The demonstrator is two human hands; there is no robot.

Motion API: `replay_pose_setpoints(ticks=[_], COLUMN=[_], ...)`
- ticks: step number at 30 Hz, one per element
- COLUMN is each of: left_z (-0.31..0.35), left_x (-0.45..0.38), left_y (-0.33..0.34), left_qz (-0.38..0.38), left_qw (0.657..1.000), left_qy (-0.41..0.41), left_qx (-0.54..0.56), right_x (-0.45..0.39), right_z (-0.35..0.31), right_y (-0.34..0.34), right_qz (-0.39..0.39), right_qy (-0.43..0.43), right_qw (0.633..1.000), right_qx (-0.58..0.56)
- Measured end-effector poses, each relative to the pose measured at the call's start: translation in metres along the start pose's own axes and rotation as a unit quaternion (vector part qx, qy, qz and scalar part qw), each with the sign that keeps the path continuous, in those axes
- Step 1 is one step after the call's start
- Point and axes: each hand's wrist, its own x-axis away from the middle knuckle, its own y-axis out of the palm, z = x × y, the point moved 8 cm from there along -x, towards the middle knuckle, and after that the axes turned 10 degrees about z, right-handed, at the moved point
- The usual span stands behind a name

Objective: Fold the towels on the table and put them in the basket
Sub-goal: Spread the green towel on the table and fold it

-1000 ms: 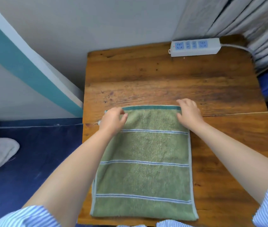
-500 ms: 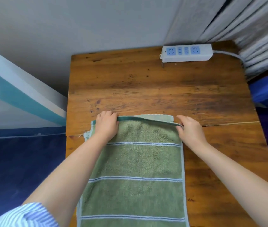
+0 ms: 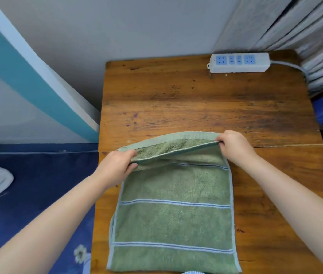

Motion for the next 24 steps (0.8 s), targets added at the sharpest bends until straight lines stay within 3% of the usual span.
replay_pose_setpoints(ticks=[9,13,19,22,24], left_z=[-0.048,-0.042,-0.054,-0.06,-0.068], left_x=[-0.019,-0.03,-0.022,-0.021,-0.02], left_y=[0.011,0.021,0.023,0.013,0.02], left_qz=[0.072,0.03,-0.008,0.043,0.022], left_qw=[0.991,0.996,0.998,0.988,0.915], left_qy=[-0.105,-0.048,-0.004,-0.083,-0.198], left_qx=[0.03,-0.073,-0.057,0.123,0.351], right_x=[-0.024,-0.022,-0.023,-0.025,-0.025], right_z=[0.003,0.007,0.009,0.01,0.01], right_y=[0.021,0.028,0.029,0.029,0.029], right_qz=[0.037,0.052,0.049,0.044,0.046], right_qy=[0.043,0.042,0.028,0.025,0.027], right_qw=[0.996,0.997,0.998,0.999,0.998], right_qx=[0.068,0.043,0.024,0.019,0.015])
